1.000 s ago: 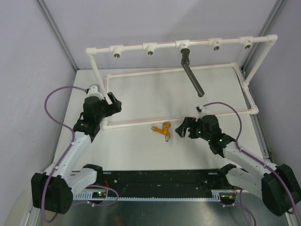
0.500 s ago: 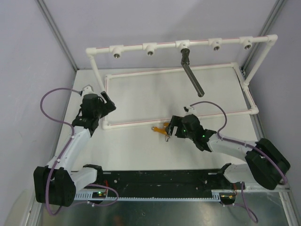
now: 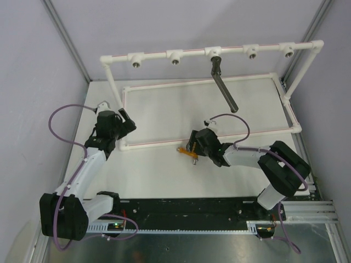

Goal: Install the water faucets
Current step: Pick up the water faucet from the center of the board, then place the water faucet at the center of the board.

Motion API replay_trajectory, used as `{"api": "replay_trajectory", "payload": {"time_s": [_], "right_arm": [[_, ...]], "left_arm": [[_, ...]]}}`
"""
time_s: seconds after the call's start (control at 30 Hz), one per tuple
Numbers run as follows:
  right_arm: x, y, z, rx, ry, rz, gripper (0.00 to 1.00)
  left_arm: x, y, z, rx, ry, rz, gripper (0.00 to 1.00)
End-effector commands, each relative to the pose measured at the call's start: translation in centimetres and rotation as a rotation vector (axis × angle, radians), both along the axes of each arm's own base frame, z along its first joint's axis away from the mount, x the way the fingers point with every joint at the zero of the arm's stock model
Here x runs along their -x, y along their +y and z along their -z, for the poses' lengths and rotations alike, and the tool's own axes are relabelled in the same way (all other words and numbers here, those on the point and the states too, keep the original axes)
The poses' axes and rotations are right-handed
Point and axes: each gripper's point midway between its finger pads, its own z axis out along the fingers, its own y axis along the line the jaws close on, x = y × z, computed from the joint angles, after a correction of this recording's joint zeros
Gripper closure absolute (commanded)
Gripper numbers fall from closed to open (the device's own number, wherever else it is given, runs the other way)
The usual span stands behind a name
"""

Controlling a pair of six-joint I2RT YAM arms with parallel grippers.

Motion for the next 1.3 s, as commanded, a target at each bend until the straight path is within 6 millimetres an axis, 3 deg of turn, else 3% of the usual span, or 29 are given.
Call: {"api": "replay_trajectory", "payload": {"time_s": [0.0, 0.4, 0.6, 0.7, 0.8, 0.97, 1.13, 1.27], "right_arm": [[-1.4, 0.2, 0.0, 0.029, -0.013, 0.065, 0.24], [-1.8, -0.9, 2.2, 0.143, 0.037, 0.128, 0.45], [-1.3, -1.6, 2.8, 0.198, 0.058, 0.136, 0.73], [-1.1, -1.5, 1.5, 0.215, 0.015, 0.121, 0.89], [-0.9, -0.3, -1.1, 0.228, -0.085, 0.076, 0.97], [-1.9, 2.6, -5.9, 0.185, -0.206, -0.001, 1.0], [-4.1, 4.6, -8.0, 0.189, -0.254, -0.065, 1.0], [-7.3, 5.4, -8.9, 0.127, -0.262, -0.075, 1.0]], "left_arm": [[0.0, -0.2, -0.4, 0.022, -0.016, -0.002, 0.04], [0.1, -0.3, 0.4, 0.025, 0.007, 0.007, 0.03], [0.1, -0.3, 0.6, 0.024, 0.012, 0.007, 0.03], [0.1, -0.4, 0.5, 0.026, 0.012, 0.007, 0.03], [0.0, -0.2, 0.3, 0.032, 0.008, 0.003, 0.03], [-0.3, 0.8, -0.5, 0.071, -0.011, -0.021, 0.03], [0.0, 1.8, -1.7, 0.083, -0.041, -0.043, 0.03], [0.6, 1.9, -2.1, 0.091, -0.046, -0.041, 0.03]]}}
